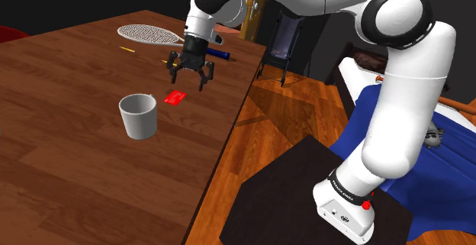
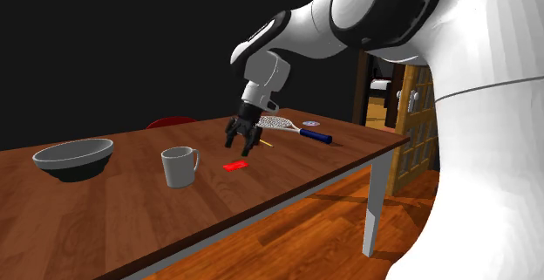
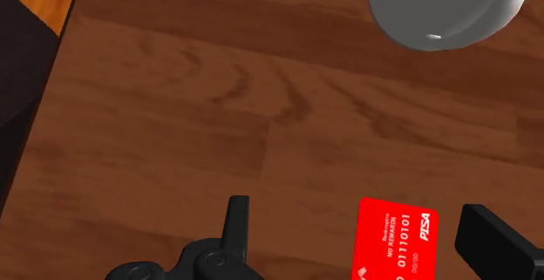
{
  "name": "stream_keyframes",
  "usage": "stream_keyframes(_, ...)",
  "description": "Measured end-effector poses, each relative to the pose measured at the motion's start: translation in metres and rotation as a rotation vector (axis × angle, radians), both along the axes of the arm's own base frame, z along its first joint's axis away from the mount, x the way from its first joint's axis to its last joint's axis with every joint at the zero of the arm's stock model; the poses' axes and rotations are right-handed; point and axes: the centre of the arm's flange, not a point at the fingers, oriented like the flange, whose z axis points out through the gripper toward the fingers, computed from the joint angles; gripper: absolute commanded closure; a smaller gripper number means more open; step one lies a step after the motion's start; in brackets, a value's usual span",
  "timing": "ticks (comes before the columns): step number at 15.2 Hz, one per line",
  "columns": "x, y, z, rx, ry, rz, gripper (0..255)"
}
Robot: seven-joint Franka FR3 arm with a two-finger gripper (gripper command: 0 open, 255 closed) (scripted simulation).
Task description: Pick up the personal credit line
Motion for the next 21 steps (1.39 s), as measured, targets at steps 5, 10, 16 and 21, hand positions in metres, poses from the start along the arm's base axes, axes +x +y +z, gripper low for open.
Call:
stream_keyframes(5,0.039,0.023,-0.041,0.052,0.077,-0.112,0)
stream_keyframes(10,0.043,0.026,-0.069,0.057,0.085,-0.124,0)
stream_keyframes(16,0.044,0.024,-0.076,0.059,0.083,-0.123,255)
stream_keyframes(21,0.043,0.024,-0.076,0.060,0.079,-0.125,255)
